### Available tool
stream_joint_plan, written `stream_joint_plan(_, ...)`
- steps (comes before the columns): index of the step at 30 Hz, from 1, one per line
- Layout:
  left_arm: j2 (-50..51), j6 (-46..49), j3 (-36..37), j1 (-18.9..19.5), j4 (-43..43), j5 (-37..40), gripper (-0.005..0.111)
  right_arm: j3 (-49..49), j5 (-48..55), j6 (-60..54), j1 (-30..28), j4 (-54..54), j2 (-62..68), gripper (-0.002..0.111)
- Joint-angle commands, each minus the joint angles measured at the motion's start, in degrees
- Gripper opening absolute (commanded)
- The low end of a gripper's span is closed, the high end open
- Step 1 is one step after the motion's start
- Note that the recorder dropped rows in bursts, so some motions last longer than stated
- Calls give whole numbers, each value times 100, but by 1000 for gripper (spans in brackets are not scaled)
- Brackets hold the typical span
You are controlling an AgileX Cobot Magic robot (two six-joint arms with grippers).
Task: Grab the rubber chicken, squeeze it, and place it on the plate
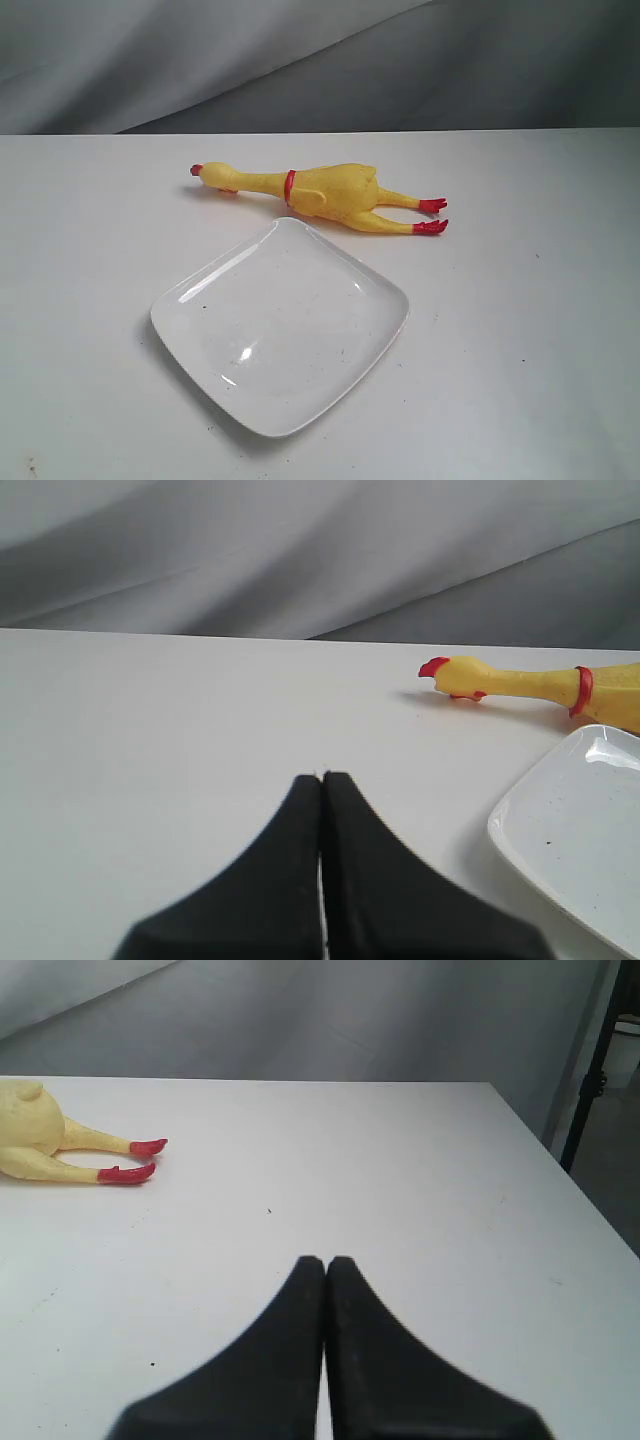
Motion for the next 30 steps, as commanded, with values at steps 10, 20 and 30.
stream_joint_plan(10,-15,-6,24,10,-70,-40,0,20,-8,3,-35,-11,-21,0)
stream_joint_plan(20,-15,-18,24,10,-70,-40,0,20,-8,3,-35,-11,-21,0)
stream_joint_plan(30,-15,5,24,10,-70,-40,0,20,-1799,3,-35,-8,-21,0)
